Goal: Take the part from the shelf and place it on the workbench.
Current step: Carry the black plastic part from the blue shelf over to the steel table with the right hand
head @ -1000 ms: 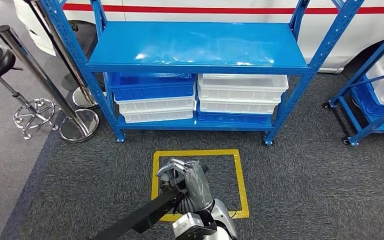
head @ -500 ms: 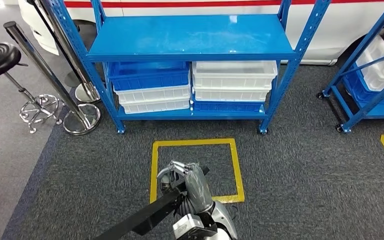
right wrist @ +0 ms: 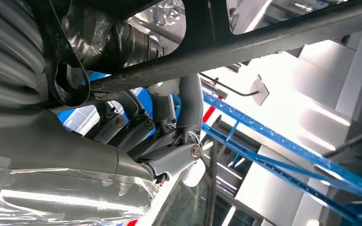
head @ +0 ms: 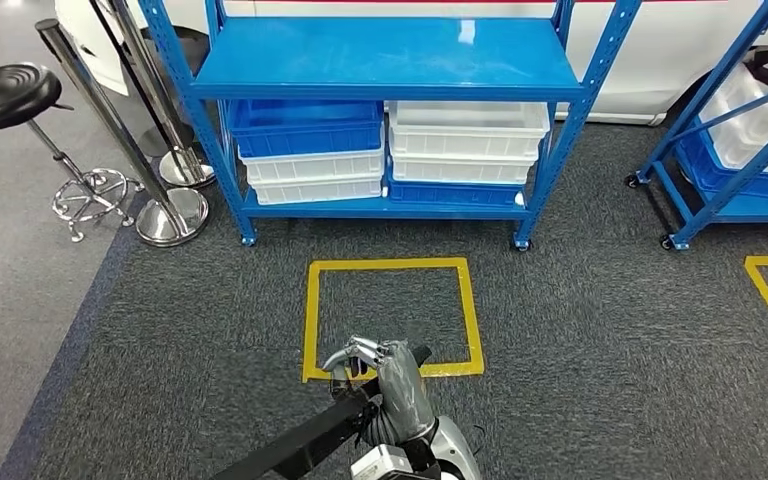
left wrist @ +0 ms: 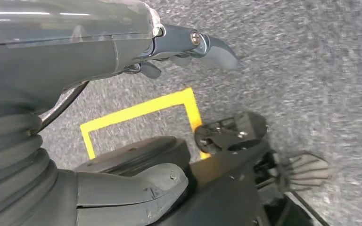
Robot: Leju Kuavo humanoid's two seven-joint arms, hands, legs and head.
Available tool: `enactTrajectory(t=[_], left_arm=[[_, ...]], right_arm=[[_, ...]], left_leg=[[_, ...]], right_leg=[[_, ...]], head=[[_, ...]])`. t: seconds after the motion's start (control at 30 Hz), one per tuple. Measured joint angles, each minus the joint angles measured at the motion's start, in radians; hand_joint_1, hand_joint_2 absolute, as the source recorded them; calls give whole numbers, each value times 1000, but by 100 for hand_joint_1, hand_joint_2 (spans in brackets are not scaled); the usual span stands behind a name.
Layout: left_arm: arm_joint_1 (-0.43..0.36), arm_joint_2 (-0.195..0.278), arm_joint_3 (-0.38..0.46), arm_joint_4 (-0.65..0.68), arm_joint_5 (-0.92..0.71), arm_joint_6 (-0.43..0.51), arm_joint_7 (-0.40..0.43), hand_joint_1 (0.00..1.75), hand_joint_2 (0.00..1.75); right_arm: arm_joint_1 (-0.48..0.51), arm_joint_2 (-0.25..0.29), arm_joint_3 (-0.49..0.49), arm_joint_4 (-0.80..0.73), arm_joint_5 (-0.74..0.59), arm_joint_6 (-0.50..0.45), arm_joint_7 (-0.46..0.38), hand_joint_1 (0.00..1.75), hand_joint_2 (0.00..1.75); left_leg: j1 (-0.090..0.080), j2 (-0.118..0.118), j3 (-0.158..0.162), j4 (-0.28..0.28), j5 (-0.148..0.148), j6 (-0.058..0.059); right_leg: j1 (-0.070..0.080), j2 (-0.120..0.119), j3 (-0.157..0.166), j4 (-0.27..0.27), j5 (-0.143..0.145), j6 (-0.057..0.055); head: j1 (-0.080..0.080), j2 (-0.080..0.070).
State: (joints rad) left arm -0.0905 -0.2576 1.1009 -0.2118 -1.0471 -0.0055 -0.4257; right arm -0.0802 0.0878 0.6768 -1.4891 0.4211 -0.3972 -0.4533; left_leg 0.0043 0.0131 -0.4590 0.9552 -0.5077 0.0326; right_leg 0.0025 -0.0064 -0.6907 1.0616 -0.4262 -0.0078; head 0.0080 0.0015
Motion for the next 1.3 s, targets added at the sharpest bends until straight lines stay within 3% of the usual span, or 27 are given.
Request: enactTrajectory(t=[0.07,0.1,0.13,0.2,0.23,0.27,0.33,0.37,0.43,0.47,0.5,0.6,0.63,0.67,0.7,0.77,0.83,0.87,0.9,0.97,1.0,1.1,1.13,1.17,1.23,1.27,1.3], left_arm=[[-1,1,-6,0,5,0,-26,0,175],[-2,1,-8,0,9,0,-37,0,175],[-3,2,-9,0,14,-1,-46,0,175],[-4,2,-10,0,23,-3,-56,0,175],[-4,2,-10,0,29,-4,-57,0,175],[-5,2,-10,0,38,-2,-57,0,175],[-4,-2,-6,0,59,14,-53,0,175],[-4,-5,-2,0,69,26,-49,0,175],[0,-10,6,0,78,38,-37,0,175],[1,-8,9,0,80,36,-30,0,175],[3,-6,11,0,81,31,-24,0,175],[4,6,21,0,86,21,-20,0,175],[3,9,24,0,86,21,-22,0,175],[2,12,26,0,86,20,-25,0,175],[1,15,27,0,87,20,-28,0,175],[0,20,29,0,87,20,-33,0,175],[-4,25,29,0,86,20,-40,0,175],[-6,27,29,-1,85,20,-44,0,175],[-8,28,29,-1,83,20,-48,0,175],[-8,29,29,-1,75,20,-48,0,175],[-7,29,29,-1,71,20,-46,0,175],[-7,31,29,-1,64,19,-43,0,175],[-7,31,29,-1,63,18,-44,0,175],[-7,31,29,-1,62,18,-46,0,175],[-9,31,29,-1,60,18,-51,0,175],[-10,31,28,-1,58,18,-52,0,175],[-12,31,28,-1,56,18,-54,0,175]], right_arm=[[3,-4,0,-3,2,2,2,175,175],[3,-4,0,-4,2,3,3,175,175],[3,-5,0,-4,2,4,3,175,175],[3,-5,0,-5,0,4,2,175,175],[3,-5,0,-7,-1,4,1,175,175],[4,-5,0,-10,-2,4,-1,175,175],[7,-6,-1,-19,-2,-2,-9,175,175],[10,-7,-2,-25,-2,-8,-15,175,175],[19,-10,-5,-36,0,-19,-25,175,175],[23,-10,-7,-40,0,-25,-28,175,175],[27,-11,-9,-45,2,-30,-31,175,175],[35,-11,-14,-55,6,-40,-39,175,175],[36,-11,-15,-56,6,-40,-42,175,175],[36,-12,-15,-57,7,-40,-45,175,175],[37,-12,-15,-57,7,-40,-46,175,175],[39,-13,-16,-59,7,-38,-48,175,175],[40,-13,-16,-63,7,-34,-51,175,175],[41,-13,-16,-65,7,-33,-55,175,175],[41,-14,-16,-66,7,-31,-60,175,175],[44,-18,-16,-66,6,-32,-75,175,175],[47,-21,-16,-68,6,-33,-83,175,175],[56,-29,-17,-72,6,-42,-99,175,175],[57,-30,-17,-72,6,-47,-102,175,175],[58,-30,-17,-73,6,-52,-103,175,175],[59,-30,-18,-77,9,-64,-105,175,175],[60,-30,-18,-80,12,-69,-106,175,175],[60,-30,-19,-83,16,-75,-107,175,175]], left_leg=[[1,4,-35,4,26,10],[0,5,-54,8,39,10],[0,5,-75,14,52,9],[1,7,-120,31,75,4],[1,7,-142,41,84,0],[0,6,-162,52,92,-5],[-1,5,-184,67,107,-17],[-1,4,-189,68,117,-23],[3,4,-194,63,134,-37],[4,1,-200,69,123,-43],[6,-1,-210,89,91,-48],[8,-4,-244,253,-66,-59],[8,-4,-246,311,-87,-60],[8,-4,-236,347,-79,-60],[7,-4,-212,351,-52,-57],[4,-5,-112,258,-9,-44],[-3,-6,19,86,-36,-28],[-8,-7,60,23,-56,-23],[-11,-7,78,-12,-63,-19],[-9,-4,60,-22,-39,-9],[-6,-2,45,-25,-22,-2],[-3,5,-12,-17,22,11],[-3,6,-34,-9,34,10],[-3,7,-57,0,45,9],[-3,9,-104,22,63,5],[-3,10,-124,34,70,1],[-4,9,-142,46,77,-3]], right_leg=[[-6,2,-29,104,-109,7],[-8,2,-38,166,-144,11],[-11,2,-40,218,-151,14],[-16,2,-6,247,-97,19],[-19,2,36,212,-69,20],[-19,2,92,148,-69,19],[-16,4,185,13,-112,13],[-12,5,205,-25,-132,7],[-10,4,197,-38,-120,-8],[-11,2,186,-40,-107,-18],[-13,0,174,-43,-93,-27],[-11,-1,120,-43,-48,-40],[-9,-1,100,-41,-33,-40],[-7,-2,80,-39,-19,-39],[-6,-2,60,-36,-6,-39],[-3,-1,28,-31,20,-36],[1,-2,13,-29,42,-29],[0,-4,11,-31,54,-25],[0,-5,10,-36,67,-19],[-1,-3,3,-43,78,-7],[-2,1,-6,-31,54,-2],[-9,6,-42,119,-106,10],[-10,6,-50,186,-139,13],[-11,6,-50,236,-142,16],[-13,6,-7,247,-95,17],[-14,6,40,202,-73,16],[-14,6,99,130,-75,14]], head=[[0,0],[0,0],[0,0],[0,0],[0,0],[0,0],[-1,0],[-1,0],[-1,0],[-1,0],[-1,0],[-2,0],[-2,0],[-2,0],[-2,0],[-2,0],[-1,0],[-1,0],[-1,0],[-1,0],[-1,0],[0,0],[0,0],[0,0],[0,0],[0,0],[0,0]])
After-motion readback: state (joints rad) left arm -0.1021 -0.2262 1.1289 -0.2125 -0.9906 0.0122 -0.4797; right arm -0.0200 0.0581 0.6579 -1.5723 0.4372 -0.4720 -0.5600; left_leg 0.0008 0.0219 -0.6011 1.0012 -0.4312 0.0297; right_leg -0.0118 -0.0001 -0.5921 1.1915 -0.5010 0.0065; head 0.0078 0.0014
